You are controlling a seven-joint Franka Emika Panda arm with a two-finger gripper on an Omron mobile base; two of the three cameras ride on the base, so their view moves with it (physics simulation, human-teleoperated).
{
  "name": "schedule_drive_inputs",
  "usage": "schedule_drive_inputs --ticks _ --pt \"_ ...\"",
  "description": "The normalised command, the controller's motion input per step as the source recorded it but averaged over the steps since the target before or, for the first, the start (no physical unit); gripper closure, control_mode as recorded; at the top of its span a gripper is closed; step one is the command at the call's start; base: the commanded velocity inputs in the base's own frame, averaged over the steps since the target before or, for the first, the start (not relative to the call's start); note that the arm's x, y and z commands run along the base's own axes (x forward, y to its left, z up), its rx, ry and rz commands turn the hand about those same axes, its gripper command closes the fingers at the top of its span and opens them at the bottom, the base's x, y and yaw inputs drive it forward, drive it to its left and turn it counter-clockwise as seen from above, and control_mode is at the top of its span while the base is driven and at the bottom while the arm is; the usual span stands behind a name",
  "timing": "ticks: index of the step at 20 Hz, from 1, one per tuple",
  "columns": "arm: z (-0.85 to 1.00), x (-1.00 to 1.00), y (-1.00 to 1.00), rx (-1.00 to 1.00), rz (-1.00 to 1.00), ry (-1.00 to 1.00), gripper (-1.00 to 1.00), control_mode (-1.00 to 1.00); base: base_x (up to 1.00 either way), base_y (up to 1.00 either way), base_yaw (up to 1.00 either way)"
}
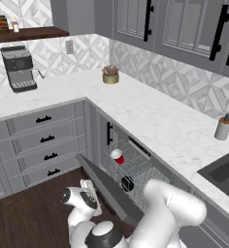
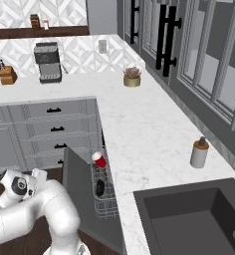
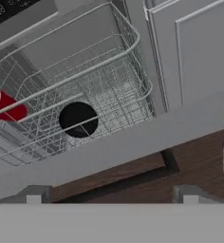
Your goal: Pick up the cup and bowl from the counter, place them in the dishwasher, and close the dishwasher door.
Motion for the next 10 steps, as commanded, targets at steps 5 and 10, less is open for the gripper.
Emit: schedule_drive_inputs --ticks 5,10 --pt "-0.80 0.87 0.25 -0.23 -0.01 0.00 -1.00 -1.00 0.00 0.00 0.00" --pt "-0.98 0.67 0.33 -0.31 -0.01 0.06 -1.00 -1.00 0.00 0.00 0.00"
